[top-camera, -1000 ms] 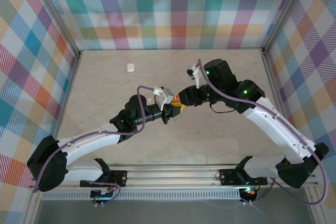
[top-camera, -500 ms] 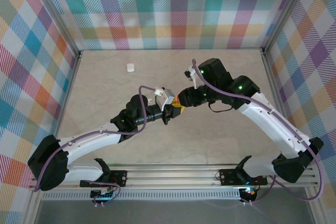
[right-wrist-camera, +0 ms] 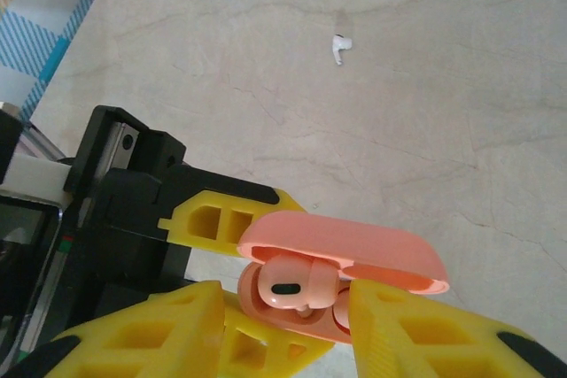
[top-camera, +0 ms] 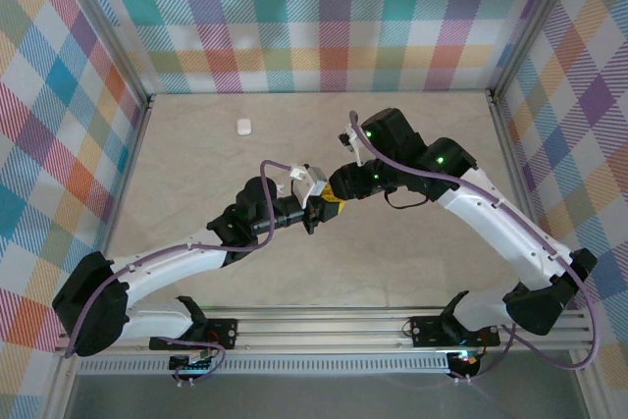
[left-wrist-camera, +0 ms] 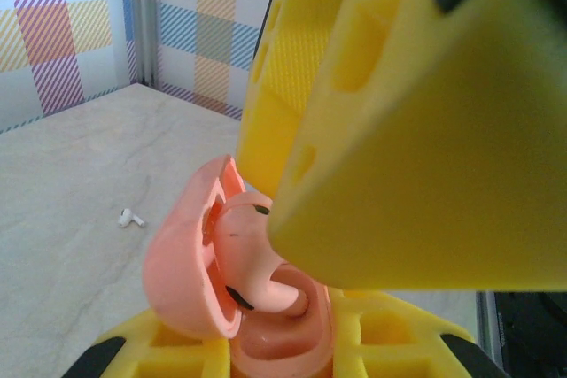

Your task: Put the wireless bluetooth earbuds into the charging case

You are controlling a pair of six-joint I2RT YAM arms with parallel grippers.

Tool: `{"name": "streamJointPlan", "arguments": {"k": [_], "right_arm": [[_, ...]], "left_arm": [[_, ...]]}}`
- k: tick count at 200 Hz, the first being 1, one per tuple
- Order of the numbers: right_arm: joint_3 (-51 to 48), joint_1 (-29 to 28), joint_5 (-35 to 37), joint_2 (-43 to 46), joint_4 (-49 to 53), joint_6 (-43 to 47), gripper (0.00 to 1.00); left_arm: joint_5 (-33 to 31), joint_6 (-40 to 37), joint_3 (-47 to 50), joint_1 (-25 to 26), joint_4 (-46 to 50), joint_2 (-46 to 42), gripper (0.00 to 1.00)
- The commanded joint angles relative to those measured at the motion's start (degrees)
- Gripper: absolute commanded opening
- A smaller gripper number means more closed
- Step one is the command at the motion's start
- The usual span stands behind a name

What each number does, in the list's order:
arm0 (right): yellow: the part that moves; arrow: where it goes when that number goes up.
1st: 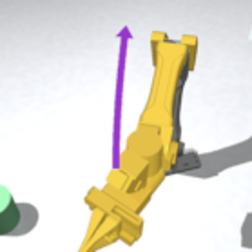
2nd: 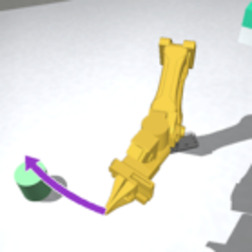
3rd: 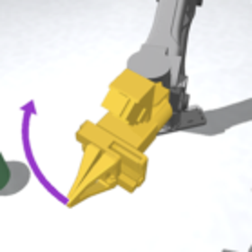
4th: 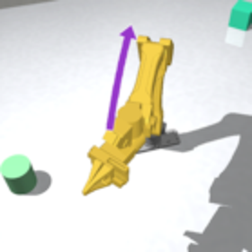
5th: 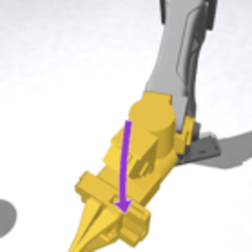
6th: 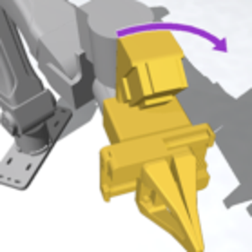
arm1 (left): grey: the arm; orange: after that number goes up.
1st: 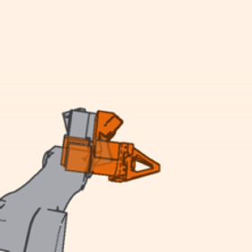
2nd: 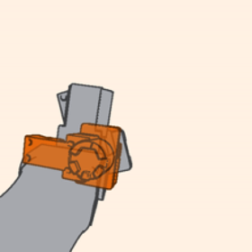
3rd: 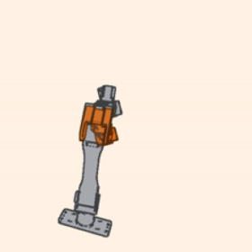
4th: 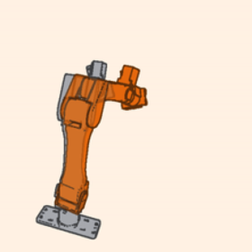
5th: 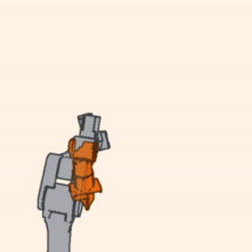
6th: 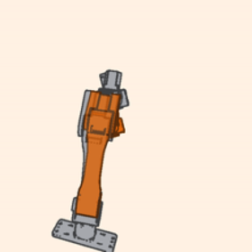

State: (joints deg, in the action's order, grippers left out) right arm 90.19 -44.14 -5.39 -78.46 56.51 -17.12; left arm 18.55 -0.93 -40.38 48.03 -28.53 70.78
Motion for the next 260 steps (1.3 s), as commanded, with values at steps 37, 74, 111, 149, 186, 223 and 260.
{"name": "streamJointPlan", "arguments": {"k": [37, 74, 111, 149, 186, 223, 260], "right_arm": [[3.7, -1.8, 4.8, -2.0, 3.0, 0.1, 0.42], [4.3, -2.5, 6.3, -3.0, 3.9, -0.3, 0.42], [4.3, -2.6, 7.7, -3.2, 3.7, -0.7, 0.41], [4.2, -2.6, 7.6, -3.5, 2.6, -0.9, 0.36], [3.6, -2.6, 6.6, -3.0, 1.4, -1.0, 0.29], [1.8, -2.6, 6.3, -1.0, -1.3, -1.7, 0.26], [-2.8, -2.6, 6.2, 3.0, -6.8, -3.5, 0.24]], "left_arm": [[1.1, -0.3, -2.7, 0.8, -1.0, 0.8, 0.0], [1.1, -0.3, -2.8, 0.8, -1.0, 0.8, 0.0], [1.3, -0.3, -2.8, 0.8, -1.0, 0.6, 0.0], [1.5, -0.4, -2.9, 0.8, -0.8, 0.7, 0.0], [1.1, -0.6, -2.6, 0.8, -0.7, 0.6, 0.0], [0.7, -0.8, -2.6, 0.8, -0.7, 0.6, 0.0], [0.4, -0.6, -1.9, 0.8, -1.8, 0.3, 0.0]]}}
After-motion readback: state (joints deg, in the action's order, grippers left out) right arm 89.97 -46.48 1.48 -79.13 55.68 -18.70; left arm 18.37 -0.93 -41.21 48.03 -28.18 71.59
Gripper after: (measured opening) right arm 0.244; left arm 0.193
